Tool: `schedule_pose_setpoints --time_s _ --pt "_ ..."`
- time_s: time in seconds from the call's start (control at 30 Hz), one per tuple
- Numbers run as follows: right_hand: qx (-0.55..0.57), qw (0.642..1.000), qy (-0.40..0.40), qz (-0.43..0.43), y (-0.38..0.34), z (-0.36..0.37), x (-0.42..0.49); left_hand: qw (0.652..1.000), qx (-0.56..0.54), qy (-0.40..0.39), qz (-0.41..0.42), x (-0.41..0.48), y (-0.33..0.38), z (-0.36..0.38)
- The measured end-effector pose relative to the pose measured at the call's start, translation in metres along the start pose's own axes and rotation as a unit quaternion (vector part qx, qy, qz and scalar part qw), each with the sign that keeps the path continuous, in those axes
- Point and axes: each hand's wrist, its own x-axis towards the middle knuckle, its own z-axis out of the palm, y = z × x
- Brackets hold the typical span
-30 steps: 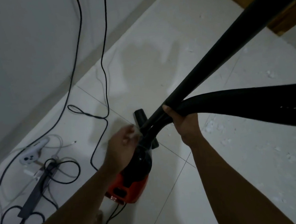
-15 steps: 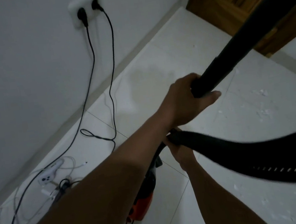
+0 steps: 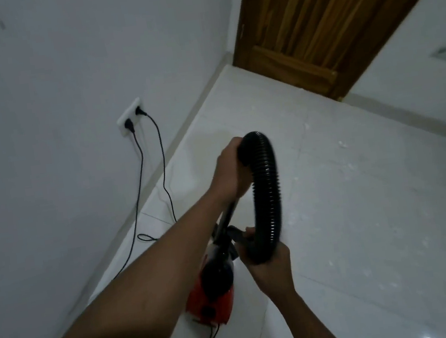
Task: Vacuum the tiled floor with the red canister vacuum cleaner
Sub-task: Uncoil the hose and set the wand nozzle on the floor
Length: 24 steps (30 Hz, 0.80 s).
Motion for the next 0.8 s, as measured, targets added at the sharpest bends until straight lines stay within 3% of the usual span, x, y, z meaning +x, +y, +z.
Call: schedule_pose_setpoints --time_s 0.13,0.23,0.3,0.43,0.57,0.63,0.7,0.8 --pt "0.008 0.999 0.023 -0.037 -0.064 -0.011 -0.037 0.994 0.088 -0.064 0.0 -0.036 0.023 -0.023" --pt "0.025 1.0 -0.008 0.014 -0.088 -0.011 -0.067 0.974 0.189 -0.127 0.004 -0.055 0.028 -0.042" --pt "0.024 0.998 -0.039 0.049 -0.095 -0.013 -0.093 0.957 0.211 -0.192 -0.042 -0.077 0.036 -0.058" --pt "0.019 0.987 -0.116 0.108 -0.091 -0.009 -0.134 0.945 0.076 -0.24 -0.209 -0.126 0.041 -0.075" --pt "-0.03 0.974 -0.194 0.113 -0.085 0.003 -0.159 0.928 -0.12 -0.148 -0.321 -0.176 0.03 -0.078" --pt "-0.052 0.964 -0.221 0.139 -0.082 0.01 -0.17 0.89 -0.232 -0.103 -0.379 -0.2 0.025 -0.08" --pt "-0.046 0.955 -0.246 0.16 -0.077 0.016 -0.18 0.851 -0.323 -0.093 -0.404 -0.218 0.021 -0.08" --pt "-0.05 0.934 -0.322 0.145 -0.072 0.019 -0.193 0.856 -0.307 -0.096 -0.404 -0.244 0.02 -0.077"
